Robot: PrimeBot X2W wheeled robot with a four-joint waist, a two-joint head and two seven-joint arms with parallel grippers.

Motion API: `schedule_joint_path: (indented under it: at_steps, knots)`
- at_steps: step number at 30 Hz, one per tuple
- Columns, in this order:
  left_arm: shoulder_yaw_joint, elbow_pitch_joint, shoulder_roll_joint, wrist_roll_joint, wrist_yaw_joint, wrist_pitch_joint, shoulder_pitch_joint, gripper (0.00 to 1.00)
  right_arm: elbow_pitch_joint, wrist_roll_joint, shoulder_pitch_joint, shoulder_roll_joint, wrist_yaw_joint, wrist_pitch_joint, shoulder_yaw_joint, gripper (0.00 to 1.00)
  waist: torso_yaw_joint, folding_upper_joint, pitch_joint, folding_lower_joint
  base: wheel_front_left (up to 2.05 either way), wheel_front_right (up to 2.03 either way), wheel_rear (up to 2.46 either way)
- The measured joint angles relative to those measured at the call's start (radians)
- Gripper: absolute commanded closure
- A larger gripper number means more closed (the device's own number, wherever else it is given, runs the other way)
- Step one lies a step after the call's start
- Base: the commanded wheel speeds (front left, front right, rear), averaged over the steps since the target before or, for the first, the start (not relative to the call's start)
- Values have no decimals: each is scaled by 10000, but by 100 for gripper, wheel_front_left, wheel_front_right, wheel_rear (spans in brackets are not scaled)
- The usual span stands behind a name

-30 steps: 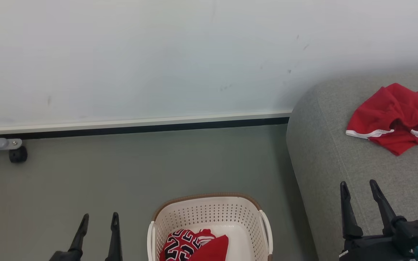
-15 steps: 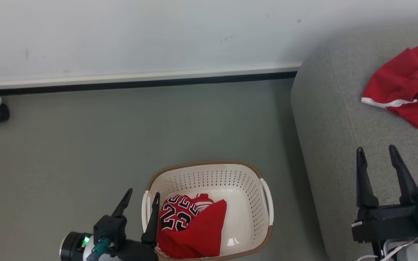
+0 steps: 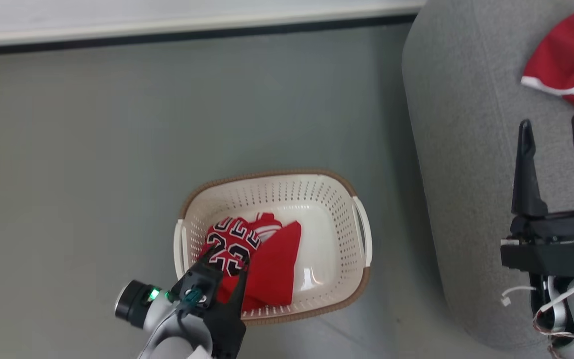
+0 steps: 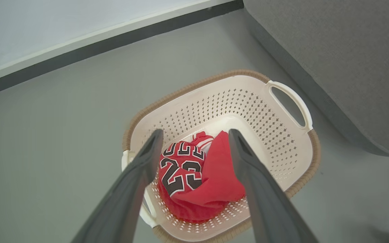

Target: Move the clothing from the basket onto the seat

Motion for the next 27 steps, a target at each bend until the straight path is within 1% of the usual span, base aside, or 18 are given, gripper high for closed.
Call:
schedule_joint_path:
  at_steps: [9, 11, 23, 24, 27]
  knots:
    - [-706, 1068, -173, 621, -211, 433, -1150, 0, -384, -104, -732, -35, 35, -2, 56, 0, -290, 0, 1329, -1, 0, 0, 0]
    - [-729, 1172, -184, 646, -211, 493, -1290, 0, -420, -121, -828, -33, 36, -2, 69, 0, -325, 0, 1480, -1, 0, 0, 0]
    - [-1028, 2056, -286, 1087, -336, 796, -3019, 0, -972, -311, -1783, -35, 40, -2, 38, 0, -702, 1, 3274, -2, 0, 0, 0]
    - [-1037, 2107, -286, 1112, -395, 813, -3157, 0, -1007, -343, -1894, -35, 40, -2, 23, 0, -722, 1, 3424, -1, 0, 0, 0]
    - [-1064, 2357, -311, 1168, -389, 821, -3489, 0, -976, -360, -2227, -8, 40, -4, 46, 0, -775, 1, 3864, -1, 0, 0, 0]
